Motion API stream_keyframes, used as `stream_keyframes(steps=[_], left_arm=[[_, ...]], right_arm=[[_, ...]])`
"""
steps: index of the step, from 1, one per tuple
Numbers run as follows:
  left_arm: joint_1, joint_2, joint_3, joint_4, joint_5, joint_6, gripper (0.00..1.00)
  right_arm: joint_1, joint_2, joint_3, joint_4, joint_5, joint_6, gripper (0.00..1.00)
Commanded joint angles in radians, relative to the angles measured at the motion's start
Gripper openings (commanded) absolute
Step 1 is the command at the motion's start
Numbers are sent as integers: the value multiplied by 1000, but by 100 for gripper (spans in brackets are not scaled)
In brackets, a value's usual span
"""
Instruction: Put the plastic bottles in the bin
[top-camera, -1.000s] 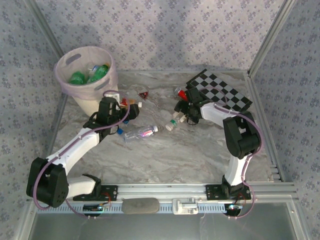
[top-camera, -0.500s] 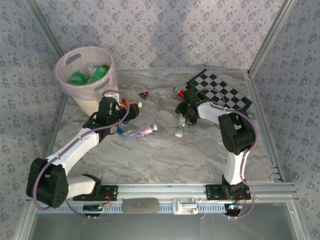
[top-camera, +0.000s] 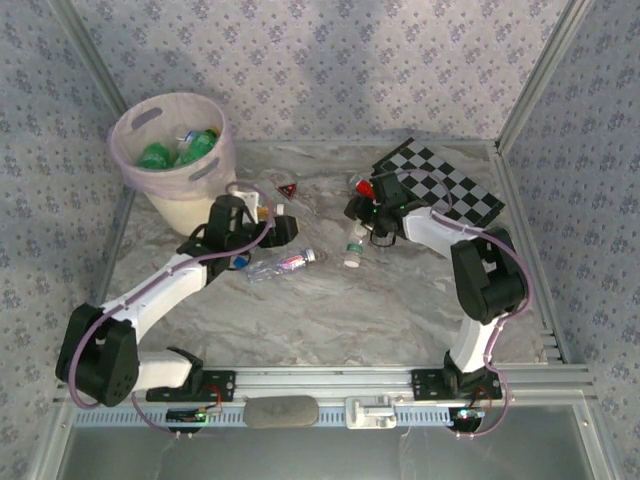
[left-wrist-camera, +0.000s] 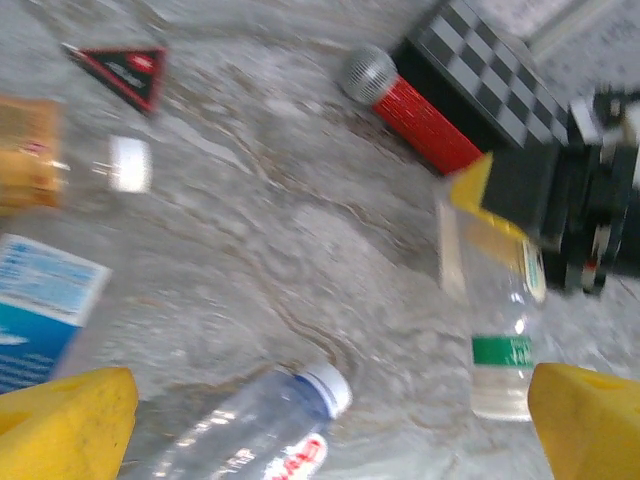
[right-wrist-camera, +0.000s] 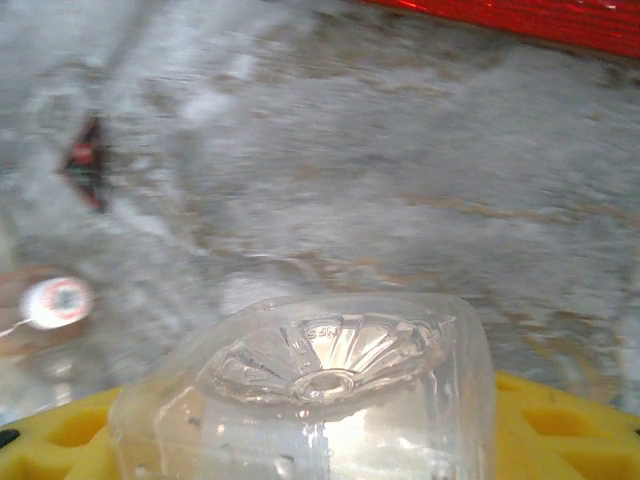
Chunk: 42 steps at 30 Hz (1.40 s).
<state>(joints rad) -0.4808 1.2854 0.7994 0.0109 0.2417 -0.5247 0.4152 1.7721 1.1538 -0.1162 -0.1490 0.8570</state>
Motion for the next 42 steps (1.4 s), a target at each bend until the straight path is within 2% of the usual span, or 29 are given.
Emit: stream_keyframes(steps=[1, 8, 21, 25, 32, 37, 40, 42], left_arm=[[-52, 29, 59, 69, 107, -4, 100], [-145, 109, 125, 90, 140, -4, 100], [-183, 255, 214, 163, 152, -44, 100], [-182, 296, 239, 186, 148, -43, 96], [-183, 351, 250, 251, 186, -86, 78], [-182, 344, 240, 251, 186, -84, 54], [-179, 326, 235, 237, 163, -78, 47], [-168, 310, 233, 221, 147, -78, 46]], right_arm=[[12, -62, 11, 79, -113, -28, 53], [45, -104, 9, 173, -195, -21, 53], [67, -191, -102, 331, -231, 61, 52], [75, -207, -120, 359, -238, 80, 51], [80, -216, -151, 411, -242, 111, 50], [83, -215, -152, 417, -241, 114, 51], [76, -218, -149, 417, -247, 113, 63], [65, -228, -146, 407, -246, 109, 76]])
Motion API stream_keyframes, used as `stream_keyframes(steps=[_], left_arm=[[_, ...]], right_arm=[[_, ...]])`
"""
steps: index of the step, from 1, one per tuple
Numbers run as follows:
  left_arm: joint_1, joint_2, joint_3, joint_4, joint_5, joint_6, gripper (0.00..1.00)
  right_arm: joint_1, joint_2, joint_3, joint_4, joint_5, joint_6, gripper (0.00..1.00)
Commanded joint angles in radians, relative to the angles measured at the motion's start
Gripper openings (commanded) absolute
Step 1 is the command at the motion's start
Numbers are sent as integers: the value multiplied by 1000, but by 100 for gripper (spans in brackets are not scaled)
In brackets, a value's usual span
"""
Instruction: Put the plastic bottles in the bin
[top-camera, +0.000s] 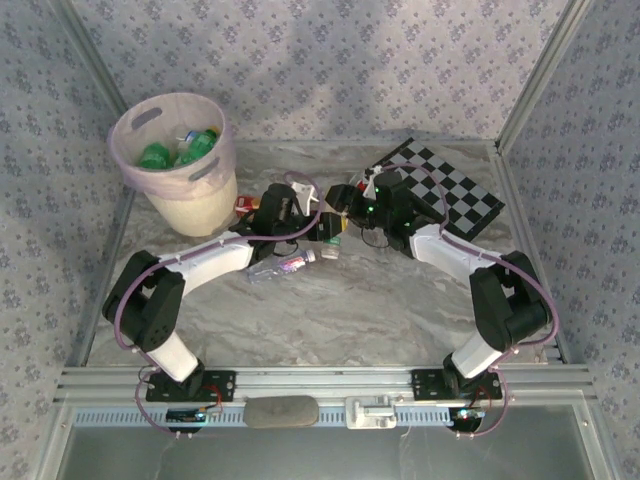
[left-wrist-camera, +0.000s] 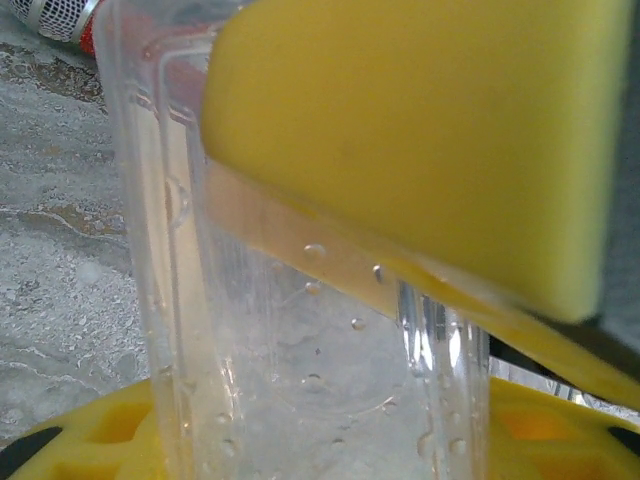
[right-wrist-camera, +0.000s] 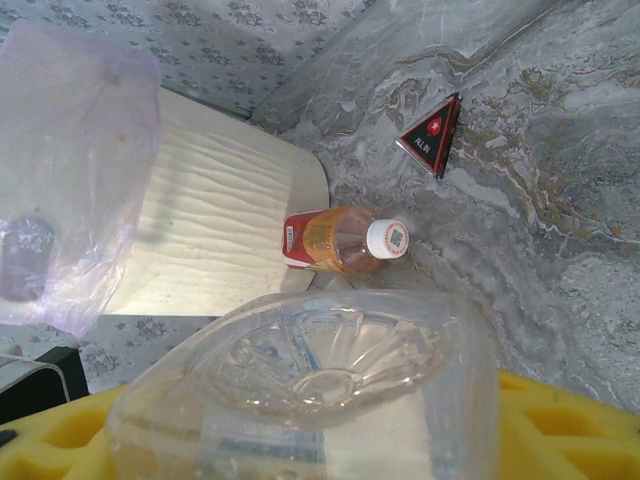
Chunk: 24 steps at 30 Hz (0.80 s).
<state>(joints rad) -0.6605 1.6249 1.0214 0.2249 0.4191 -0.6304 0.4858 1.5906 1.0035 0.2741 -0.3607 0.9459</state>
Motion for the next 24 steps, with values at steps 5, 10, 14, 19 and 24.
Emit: stream_keyframes(steps=[5, 10, 14, 19, 24], left_arm=[[72, -84, 18, -69, -46, 63, 45], [152, -154, 108, -269, -91, 196, 46], [212, -198, 251, -448, -142, 343, 46], [283, -172, 530, -717, -250, 520, 45], [396, -97, 815, -898, -298, 606, 45]], right_arm=[[-57, -89, 6, -36, -21, 4, 99], [-111, -150, -19, -66, 3, -36, 99], [-127, -174, -16, -147, 18, -115, 99], [-128, -170, -19, -233, 54, -193, 99], [-127, -156, -49, -242, 61, -220, 99]])
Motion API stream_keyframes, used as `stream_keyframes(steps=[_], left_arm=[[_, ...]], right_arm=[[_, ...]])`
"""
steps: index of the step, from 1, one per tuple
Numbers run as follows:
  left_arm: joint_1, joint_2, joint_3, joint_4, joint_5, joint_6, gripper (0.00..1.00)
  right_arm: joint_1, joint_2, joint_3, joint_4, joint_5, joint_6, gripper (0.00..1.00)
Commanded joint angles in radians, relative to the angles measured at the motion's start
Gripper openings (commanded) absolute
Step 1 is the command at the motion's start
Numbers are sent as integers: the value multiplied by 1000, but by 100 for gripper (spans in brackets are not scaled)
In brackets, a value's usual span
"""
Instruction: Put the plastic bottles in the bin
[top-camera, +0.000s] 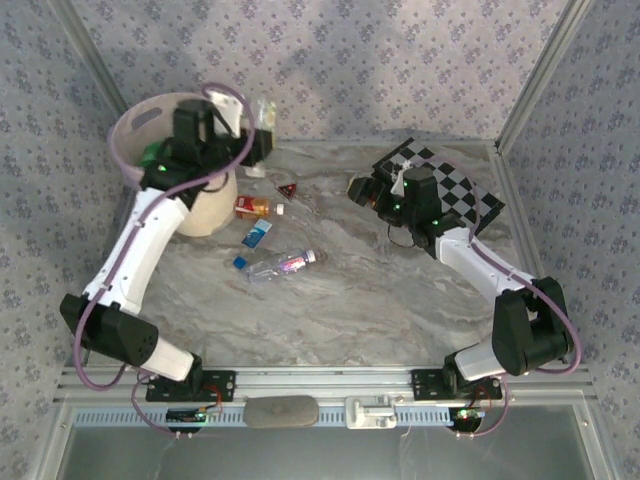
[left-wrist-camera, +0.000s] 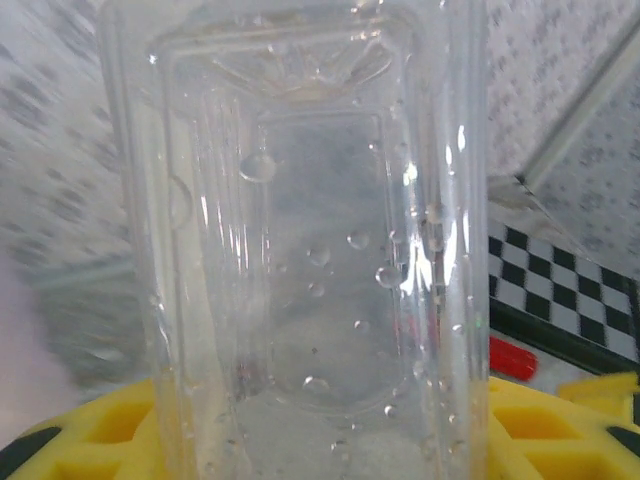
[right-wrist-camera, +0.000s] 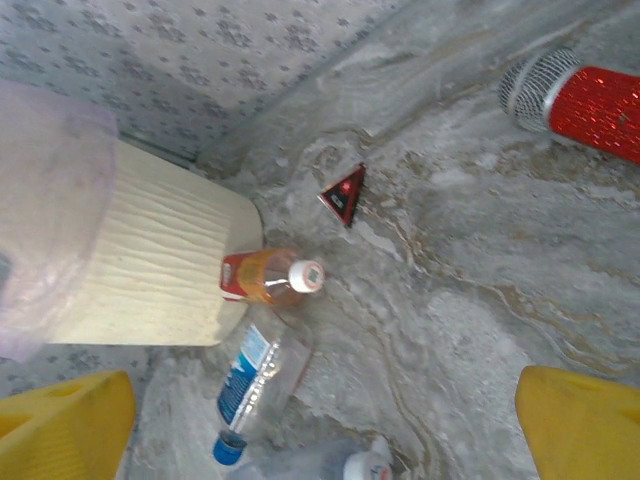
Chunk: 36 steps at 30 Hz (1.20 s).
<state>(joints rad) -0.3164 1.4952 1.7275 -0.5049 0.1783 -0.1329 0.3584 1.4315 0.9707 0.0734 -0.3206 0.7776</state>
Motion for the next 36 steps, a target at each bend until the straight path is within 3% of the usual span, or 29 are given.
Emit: stream_keyframes(steps=[1, 8, 12, 20, 24, 28, 36], left_arm=[[74, 43, 143, -198, -61, 117, 45], [228, 135, 336, -268, -98, 171, 46], [298, 175, 357, -258, -141, 191, 46], [340, 257, 330, -253, -194, 234, 48], [342, 283, 332, -258, -215, 230, 62], [341, 279, 360, -272, -225, 204, 97], [294, 160, 371, -273, -110, 119, 100]], right_arm=[[-2, 4, -21, -41, 20, -55, 99], [-2, 4, -41, -41, 9, -70, 99], [-1, 3, -41, -39, 3, -82, 99], [4, -29, -29, -71, 22, -130, 99], [9, -45, -26, -92, 40, -142, 99], [10, -45, -25, -97, 42, -142, 99], [10, -9, -10, -79, 1, -141, 99]])
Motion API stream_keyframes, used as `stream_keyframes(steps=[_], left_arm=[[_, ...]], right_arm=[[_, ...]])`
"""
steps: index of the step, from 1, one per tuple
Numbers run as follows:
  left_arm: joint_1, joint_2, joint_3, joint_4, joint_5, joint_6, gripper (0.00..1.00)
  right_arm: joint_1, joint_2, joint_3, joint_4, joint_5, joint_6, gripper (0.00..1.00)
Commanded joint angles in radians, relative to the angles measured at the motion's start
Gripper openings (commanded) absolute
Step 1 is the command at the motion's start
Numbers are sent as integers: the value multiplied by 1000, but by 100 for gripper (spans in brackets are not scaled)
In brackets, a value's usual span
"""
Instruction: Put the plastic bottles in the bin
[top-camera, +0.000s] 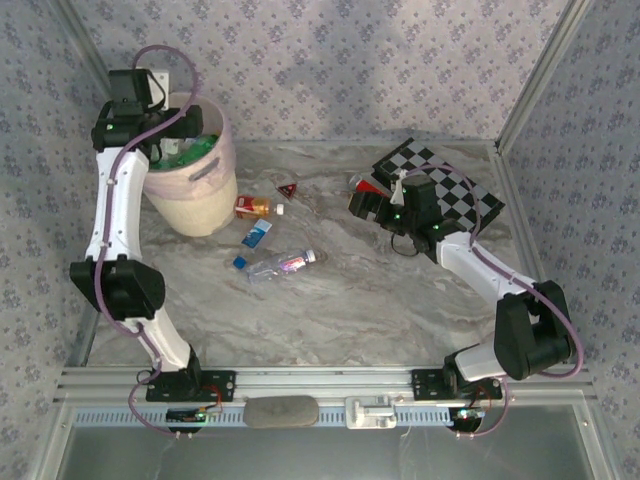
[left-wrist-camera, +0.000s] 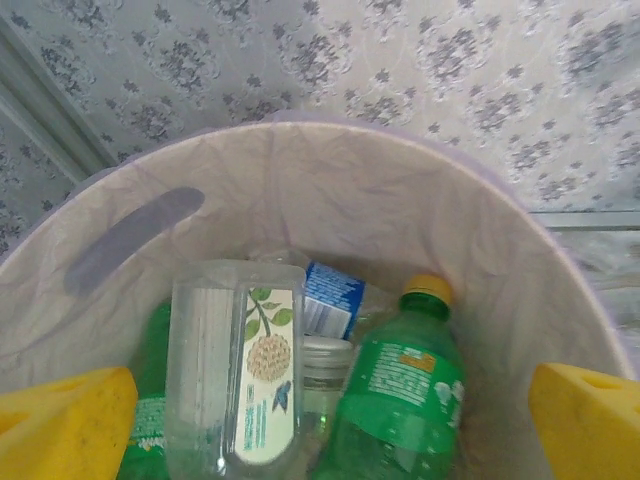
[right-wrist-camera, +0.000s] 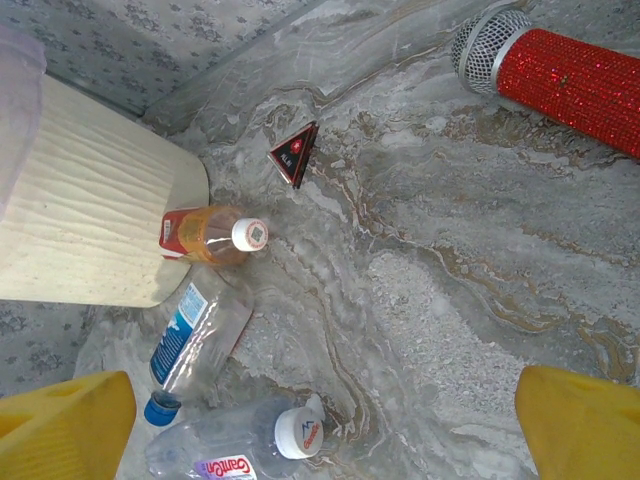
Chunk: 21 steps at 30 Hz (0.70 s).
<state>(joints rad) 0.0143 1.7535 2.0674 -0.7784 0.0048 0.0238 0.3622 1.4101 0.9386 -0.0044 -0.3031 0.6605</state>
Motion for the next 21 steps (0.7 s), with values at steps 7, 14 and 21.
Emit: stream_keyframes(steps=[7, 14, 21], left_arm=[[-268, -277, -257, 192, 54, -28, 100], [-444, -390, -626, 419, 101, -113, 100], [-562, -392, -863, 449, 104, -191, 100]], right_arm=[[7, 49, 22, 23, -79, -24, 99], [-2, 46, -5, 20, -85, -24, 99], [-11, 44, -67, 59, -61, -1, 99]])
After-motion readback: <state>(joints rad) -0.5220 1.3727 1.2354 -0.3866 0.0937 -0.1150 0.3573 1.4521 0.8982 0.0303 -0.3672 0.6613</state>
